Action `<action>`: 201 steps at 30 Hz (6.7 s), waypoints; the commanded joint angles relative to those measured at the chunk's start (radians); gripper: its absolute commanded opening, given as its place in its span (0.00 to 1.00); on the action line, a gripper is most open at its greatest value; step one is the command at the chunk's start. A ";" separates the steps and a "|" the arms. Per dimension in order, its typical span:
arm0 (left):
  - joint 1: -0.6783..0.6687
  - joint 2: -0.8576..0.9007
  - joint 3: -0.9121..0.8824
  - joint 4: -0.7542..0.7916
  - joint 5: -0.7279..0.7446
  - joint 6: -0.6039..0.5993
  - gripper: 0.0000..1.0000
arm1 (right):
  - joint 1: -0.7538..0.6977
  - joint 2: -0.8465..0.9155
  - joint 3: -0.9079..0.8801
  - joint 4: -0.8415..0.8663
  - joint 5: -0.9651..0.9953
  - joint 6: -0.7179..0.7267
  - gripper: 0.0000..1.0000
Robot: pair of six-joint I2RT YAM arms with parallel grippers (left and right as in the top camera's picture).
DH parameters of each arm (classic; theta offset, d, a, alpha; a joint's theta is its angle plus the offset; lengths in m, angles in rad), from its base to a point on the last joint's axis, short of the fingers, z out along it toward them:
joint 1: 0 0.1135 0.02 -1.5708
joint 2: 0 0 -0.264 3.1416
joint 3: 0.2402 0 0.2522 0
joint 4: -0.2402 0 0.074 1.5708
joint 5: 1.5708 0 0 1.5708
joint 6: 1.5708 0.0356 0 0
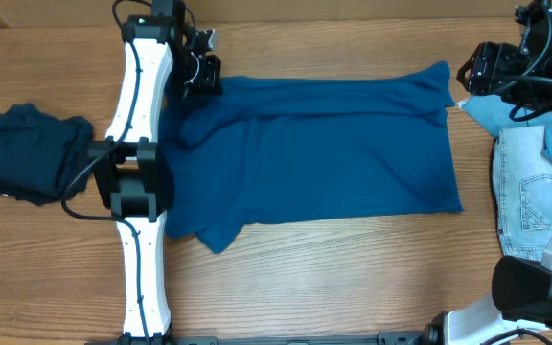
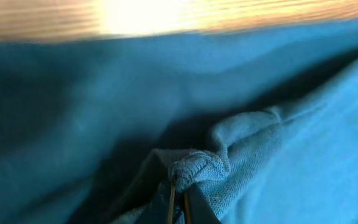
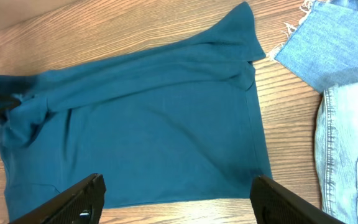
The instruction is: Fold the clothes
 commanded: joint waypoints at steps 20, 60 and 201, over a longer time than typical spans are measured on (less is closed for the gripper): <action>-0.137 -0.095 0.026 -0.338 -0.008 0.008 0.16 | 0.002 0.003 -0.002 0.011 0.010 -0.007 0.79; -0.103 -0.133 -0.330 -0.009 0.022 0.060 0.04 | 0.002 0.013 -0.012 0.014 0.010 -0.007 0.81; -0.233 -1.186 -1.700 0.511 -0.130 -0.444 0.04 | -0.111 -0.199 -1.387 0.863 0.113 0.545 0.53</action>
